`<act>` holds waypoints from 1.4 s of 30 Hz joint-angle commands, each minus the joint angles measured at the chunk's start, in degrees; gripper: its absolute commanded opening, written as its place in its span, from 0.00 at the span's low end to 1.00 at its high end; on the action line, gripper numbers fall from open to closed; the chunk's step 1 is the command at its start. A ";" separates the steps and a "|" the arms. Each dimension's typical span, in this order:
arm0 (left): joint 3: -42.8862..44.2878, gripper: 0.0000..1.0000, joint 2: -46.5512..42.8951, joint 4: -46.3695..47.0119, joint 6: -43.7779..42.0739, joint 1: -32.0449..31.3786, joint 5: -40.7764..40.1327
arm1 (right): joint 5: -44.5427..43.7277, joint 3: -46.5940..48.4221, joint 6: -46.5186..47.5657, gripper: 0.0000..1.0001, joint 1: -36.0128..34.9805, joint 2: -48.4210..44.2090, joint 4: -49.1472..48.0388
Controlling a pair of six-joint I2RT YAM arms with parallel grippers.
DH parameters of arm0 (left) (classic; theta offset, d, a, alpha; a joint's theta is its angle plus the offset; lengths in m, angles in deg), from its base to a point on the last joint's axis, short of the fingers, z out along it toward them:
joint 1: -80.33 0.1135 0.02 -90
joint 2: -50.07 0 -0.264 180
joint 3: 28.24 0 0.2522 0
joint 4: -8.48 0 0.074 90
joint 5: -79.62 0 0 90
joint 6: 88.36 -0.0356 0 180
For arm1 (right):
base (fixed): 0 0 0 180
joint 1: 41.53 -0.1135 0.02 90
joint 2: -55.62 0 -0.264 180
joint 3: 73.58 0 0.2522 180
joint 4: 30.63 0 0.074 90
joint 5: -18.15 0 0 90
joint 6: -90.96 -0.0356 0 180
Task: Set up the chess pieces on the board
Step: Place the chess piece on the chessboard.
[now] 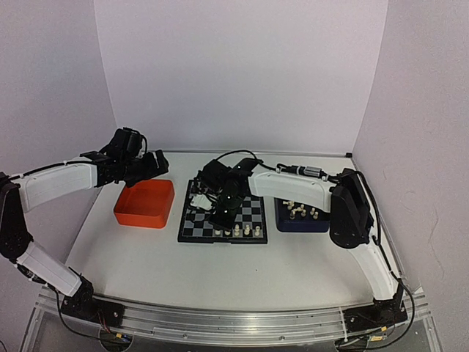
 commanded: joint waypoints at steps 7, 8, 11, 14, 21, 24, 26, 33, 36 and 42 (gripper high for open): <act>1.67 1.00 -1.45 0.18 -0.98 0.22 -0.74 | -1.06 2.33 0.02 0.00 -0.38 1.53 0.42; 1.71 1.00 -1.42 0.17 -0.98 0.22 -0.66 | -1.01 2.39 -0.05 0.00 -0.31 1.60 0.42; 1.92 1.00 -1.24 0.16 -1.07 0.22 -0.50 | -1.00 2.65 -0.15 0.00 -0.33 1.96 0.42; 1.98 1.00 -1.07 0.16 -1.12 0.22 -0.42 | -1.15 3.04 -0.15 0.00 -0.37 2.35 0.41; 2.17 1.00 -0.96 0.17 -1.25 0.22 -0.28 | -1.12 3.43 -0.29 0.00 -0.38 2.90 0.45; 2.22 1.00 -0.88 0.17 -1.34 0.21 -0.23 | -1.16 3.43 -0.23 0.00 -0.35 3.04 0.37; 2.30 1.00 -0.87 0.16 -1.34 0.22 -0.20 | -1.26 3.17 -0.15 0.00 -0.35 2.93 0.41; 2.38 1.00 -0.87 0.08 -1.34 0.22 -0.21 | -1.85 2.58 -0.06 0.03 -0.31 2.77 0.44; 2.47 1.00 -0.74 0.01 -1.25 0.22 -0.20 | -1.76 2.57 -0.05 0.08 -0.35 2.72 0.45; 2.54 1.00 -0.58 -0.05 -1.13 0.20 0.09 | -1.13 2.33 -0.24 0.21 -0.36 2.35 0.55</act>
